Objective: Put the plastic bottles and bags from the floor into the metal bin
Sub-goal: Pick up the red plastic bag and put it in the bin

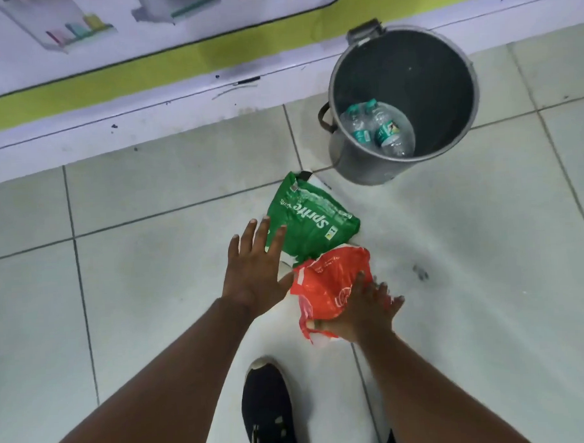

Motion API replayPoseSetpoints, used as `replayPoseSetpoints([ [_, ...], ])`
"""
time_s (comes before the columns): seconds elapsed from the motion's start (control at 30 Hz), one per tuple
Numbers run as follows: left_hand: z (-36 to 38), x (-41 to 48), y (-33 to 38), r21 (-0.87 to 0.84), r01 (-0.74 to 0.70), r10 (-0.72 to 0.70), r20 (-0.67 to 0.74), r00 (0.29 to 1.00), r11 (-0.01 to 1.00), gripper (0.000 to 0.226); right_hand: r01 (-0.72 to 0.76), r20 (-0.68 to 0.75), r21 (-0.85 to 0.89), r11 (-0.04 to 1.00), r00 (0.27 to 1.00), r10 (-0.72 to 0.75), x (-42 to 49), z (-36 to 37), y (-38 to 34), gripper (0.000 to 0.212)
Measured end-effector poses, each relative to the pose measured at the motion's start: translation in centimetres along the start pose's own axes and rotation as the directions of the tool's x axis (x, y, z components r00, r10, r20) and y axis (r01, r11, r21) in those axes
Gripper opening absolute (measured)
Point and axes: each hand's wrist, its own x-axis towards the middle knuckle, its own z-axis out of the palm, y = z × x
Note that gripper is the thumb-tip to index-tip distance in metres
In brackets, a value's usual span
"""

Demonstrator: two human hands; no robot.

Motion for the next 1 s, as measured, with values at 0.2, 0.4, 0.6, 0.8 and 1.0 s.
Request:
replayPoseSetpoints([
  [0.2, 1.9, 0.1, -1.6, 0.001, -0.025, 0.025, 0.001, 1.000, 1.000, 0.085, -0.139, -0.216, 0.209, 0.968, 0.959, 0.184, 1.0, 4.2, -1.7, 0.124],
  [0.4, 1.2, 0.0, -1.1, 0.024, -0.066, 0.066, 0.014, 0.998, 0.998, 0.082, -0.125, -0.305, -0.007, 0.992, 0.945, 0.117, 2.2, 2.3, 1.0, 0.065],
  [0.6, -4.0, -0.7, 2.2, 0.027, -0.090, 0.090, 0.005, 0.996, 0.996, 0.081, -0.045, -0.419, -0.040, 0.998, 0.908, 0.024, -2.1, -3.8, 4.4, 0.024],
  [0.8, -14.2, -0.5, 6.3, -0.037, -0.090, 0.086, -0.097, 0.992, 0.995, 0.079, 0.265, -0.737, 0.065, 0.962, 0.663, -0.133, -7.7, -17.5, 5.1, 0.028],
  [1.0, -23.2, 3.4, 9.0, -0.081, -0.103, 0.077, -0.280, 0.957, 0.991, 0.078, 0.531, -0.896, 0.164, 0.831, 0.433, -0.099, -9.3, -32.6, 2.1, 0.056],
])
